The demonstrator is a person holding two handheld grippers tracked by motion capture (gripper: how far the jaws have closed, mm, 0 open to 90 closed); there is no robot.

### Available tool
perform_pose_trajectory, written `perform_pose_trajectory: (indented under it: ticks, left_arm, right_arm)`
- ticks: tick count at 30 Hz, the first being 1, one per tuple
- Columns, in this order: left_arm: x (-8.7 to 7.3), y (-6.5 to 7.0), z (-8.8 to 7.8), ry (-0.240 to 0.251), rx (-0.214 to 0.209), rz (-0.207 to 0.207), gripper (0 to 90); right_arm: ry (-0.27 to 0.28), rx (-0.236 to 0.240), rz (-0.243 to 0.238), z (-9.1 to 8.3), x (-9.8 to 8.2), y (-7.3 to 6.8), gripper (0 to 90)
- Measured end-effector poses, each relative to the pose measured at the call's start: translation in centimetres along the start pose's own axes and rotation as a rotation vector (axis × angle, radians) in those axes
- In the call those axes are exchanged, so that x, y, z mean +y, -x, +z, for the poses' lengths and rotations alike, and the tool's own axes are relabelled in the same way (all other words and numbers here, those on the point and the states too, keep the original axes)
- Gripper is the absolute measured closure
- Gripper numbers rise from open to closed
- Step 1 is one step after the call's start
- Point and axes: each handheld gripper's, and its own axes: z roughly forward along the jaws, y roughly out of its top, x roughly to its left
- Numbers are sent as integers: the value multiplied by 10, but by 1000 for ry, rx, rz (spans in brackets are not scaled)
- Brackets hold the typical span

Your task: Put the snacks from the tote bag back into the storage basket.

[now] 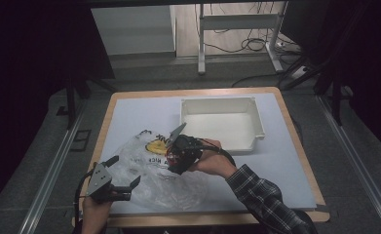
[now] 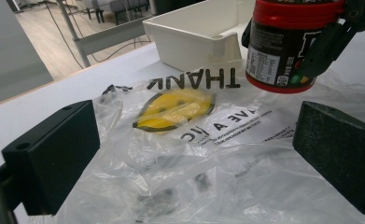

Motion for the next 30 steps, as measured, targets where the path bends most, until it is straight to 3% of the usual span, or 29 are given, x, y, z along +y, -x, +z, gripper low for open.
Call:
perform_pose_trajectory:
  ticks: [20,30]
  left_arm:
    - [0,0,0,1,1,-1,5]
    - [1,-1,-2,24,8,-10,4]
  right_arm:
    - [2,0,7,-24,-21,12,257]
    - [18,0,27,-36,-33,23,257]
